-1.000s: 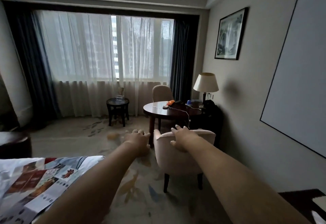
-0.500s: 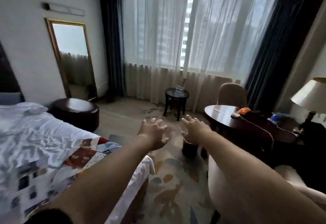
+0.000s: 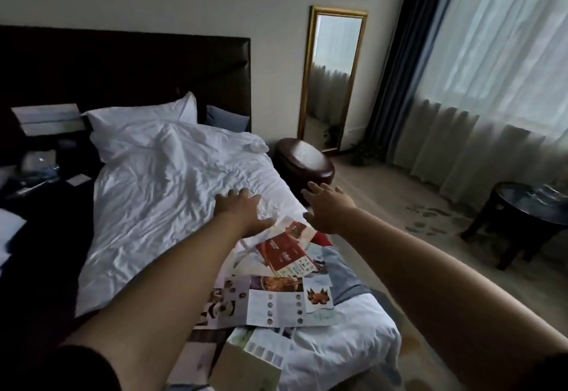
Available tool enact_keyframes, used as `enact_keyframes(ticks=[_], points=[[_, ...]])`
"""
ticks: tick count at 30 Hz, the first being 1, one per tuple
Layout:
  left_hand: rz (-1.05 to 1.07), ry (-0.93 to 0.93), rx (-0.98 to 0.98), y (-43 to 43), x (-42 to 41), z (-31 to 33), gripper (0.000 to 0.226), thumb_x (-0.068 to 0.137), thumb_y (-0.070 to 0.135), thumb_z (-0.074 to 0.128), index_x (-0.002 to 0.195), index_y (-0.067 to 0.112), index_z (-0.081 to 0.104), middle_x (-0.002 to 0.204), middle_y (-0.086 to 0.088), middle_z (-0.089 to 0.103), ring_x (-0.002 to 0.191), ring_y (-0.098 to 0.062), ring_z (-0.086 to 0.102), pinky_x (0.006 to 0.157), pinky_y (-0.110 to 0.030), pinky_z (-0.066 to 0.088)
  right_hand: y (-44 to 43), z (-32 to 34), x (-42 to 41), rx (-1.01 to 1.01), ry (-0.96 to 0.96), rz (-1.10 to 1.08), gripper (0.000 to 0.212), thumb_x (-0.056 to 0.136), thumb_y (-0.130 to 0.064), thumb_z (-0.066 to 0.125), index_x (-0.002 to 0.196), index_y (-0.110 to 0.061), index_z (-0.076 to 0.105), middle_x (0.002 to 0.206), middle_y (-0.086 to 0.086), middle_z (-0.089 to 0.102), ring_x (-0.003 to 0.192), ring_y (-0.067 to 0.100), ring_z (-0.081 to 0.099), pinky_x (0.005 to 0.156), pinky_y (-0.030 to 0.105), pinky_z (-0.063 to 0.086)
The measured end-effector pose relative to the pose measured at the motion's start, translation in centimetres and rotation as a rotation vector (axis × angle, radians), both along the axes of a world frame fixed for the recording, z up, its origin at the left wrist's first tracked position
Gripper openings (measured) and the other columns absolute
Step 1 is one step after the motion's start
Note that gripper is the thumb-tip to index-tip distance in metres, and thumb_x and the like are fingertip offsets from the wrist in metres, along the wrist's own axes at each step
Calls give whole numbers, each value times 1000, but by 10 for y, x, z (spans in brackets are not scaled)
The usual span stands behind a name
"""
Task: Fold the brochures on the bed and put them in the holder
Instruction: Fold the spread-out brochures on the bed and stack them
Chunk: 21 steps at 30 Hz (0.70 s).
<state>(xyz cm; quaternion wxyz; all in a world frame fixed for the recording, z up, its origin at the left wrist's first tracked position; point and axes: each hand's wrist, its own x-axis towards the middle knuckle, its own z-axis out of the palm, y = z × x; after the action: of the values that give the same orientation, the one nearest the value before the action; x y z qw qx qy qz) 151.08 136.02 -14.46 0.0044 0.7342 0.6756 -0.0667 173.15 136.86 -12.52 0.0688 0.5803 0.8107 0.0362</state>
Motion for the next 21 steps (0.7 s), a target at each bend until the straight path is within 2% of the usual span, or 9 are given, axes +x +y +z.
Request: enact_keyframes(ticks=[4,8,14,21], points=[[126,19,-7,45,-54,-2,92,88,82,40,162,32,19,169,-6,19,152,-34,24,116,-54,27,68,-11,-60,13,-7,150,69,103,-52,45,162,-23,23,171,4,15,155,28,21,123,51,21],[227,-8,-69,65,-85,-22,90,89,81,39,162,31,22,168,-7,21,151,-34,26,114,-53,29,111,-31,-98,-35,6,258,70,103,-50,45,163,-21,22,171,4,14,156,28,20,124,50,20],[347,-18,-99,99,-107,-44,82,92,81,31,158,31,33,164,-7,28,147,-33,31,112,-52,30,170,-55,-128,-105,31,368,77,103,-47,51,163,-14,15,170,7,18,156,29,21,126,50,20],[455,47,-212,126,-112,-63,82,95,79,31,161,31,26,166,-7,23,149,-34,29,115,-51,32,236,-85,-149,-190,34,433,77,103,-48,48,162,-11,17,169,10,20,153,30,25,124,47,26]])
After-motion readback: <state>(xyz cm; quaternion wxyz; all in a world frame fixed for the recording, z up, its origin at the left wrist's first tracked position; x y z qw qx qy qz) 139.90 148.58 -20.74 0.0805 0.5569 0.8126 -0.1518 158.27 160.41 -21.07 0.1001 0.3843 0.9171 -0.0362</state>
